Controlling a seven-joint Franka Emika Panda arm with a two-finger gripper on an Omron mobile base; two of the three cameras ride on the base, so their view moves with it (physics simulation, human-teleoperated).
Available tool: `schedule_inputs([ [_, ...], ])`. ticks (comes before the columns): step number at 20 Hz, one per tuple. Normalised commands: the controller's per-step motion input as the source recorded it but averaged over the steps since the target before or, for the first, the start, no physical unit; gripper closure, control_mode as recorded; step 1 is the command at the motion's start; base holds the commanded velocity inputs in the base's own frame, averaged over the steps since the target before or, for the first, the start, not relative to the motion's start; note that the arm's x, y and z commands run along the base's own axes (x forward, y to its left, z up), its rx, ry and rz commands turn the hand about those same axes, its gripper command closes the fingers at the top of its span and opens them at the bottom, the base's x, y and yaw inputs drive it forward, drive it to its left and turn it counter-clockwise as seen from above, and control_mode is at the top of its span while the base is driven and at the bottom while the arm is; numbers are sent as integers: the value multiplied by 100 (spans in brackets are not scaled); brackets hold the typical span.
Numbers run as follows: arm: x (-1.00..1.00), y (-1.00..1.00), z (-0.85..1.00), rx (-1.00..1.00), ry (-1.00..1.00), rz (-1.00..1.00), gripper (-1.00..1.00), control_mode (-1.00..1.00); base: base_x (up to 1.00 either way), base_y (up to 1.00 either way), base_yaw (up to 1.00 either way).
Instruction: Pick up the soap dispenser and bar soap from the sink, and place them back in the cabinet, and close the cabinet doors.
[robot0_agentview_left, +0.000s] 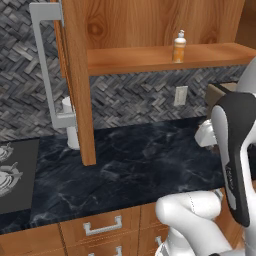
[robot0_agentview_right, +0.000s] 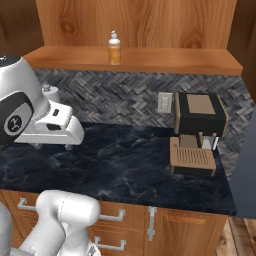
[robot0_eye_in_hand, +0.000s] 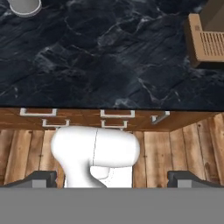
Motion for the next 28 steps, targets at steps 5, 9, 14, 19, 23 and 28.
schedule_inputs([
  [5,0,0,0,2,2,2,-100,-100,0,0,0],
  [9,0,0,0,2,1,0,-100,-100,0,0,0],
  [14,0,0,0,0,0,0,-100,100,-11,-5,-1],
  [19,0,0,0,0,0,0,-100,100,-63,-30,-22],
  [23,0,0,0,0,0,0,-100,100,-66,-30,-34],
  [28,0,0,0,0,0,0,-100,100,-51,-27,-45],
])
